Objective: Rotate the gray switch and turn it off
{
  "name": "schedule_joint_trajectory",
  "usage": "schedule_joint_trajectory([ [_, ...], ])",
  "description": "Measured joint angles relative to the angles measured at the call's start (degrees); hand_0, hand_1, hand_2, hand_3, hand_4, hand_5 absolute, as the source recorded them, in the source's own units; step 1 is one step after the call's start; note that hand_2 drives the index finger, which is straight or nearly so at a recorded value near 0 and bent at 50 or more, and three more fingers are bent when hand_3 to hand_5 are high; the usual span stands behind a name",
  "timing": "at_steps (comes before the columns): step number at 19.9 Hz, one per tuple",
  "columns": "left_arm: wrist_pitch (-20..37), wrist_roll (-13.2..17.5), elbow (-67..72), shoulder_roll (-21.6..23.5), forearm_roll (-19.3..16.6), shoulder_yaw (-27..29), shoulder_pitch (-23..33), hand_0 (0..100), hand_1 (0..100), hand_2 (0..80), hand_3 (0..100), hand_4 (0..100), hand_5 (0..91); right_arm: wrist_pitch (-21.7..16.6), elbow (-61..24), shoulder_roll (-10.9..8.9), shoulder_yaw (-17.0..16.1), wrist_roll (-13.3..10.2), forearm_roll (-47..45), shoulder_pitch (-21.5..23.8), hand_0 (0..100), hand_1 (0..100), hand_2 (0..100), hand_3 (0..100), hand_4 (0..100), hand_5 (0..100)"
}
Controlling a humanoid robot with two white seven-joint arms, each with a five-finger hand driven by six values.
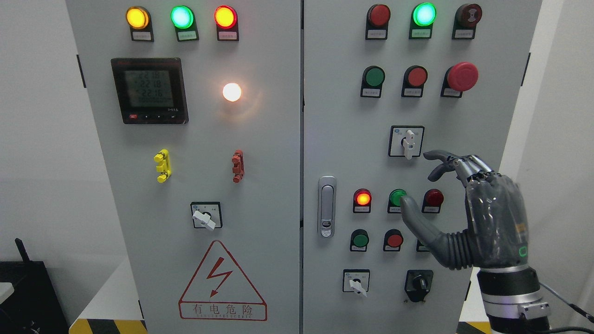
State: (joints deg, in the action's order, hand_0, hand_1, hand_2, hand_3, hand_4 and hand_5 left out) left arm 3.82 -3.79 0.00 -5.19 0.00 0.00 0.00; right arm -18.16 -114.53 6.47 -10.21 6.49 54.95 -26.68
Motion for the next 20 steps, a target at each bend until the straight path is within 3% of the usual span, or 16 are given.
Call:
schedule_joint_trajectory([
  [5,0.0,0.0,0.0,0.0,0.0,0.0,0.0,12,39,0.0,0,0,0.0,-1.7,-0.4,-0.19,-1.0,0.4,-0.1,1.0,24,29,12,9,0,0],
  [20,0.0,0.0,0.0,0.0,0.0,0.0,0.0,12,39,0.0,0,0,0.0,-1.9,-0.9,-0.56,-2.3,0.5,-0.1,3.1,23,34,12,10,0,0],
])
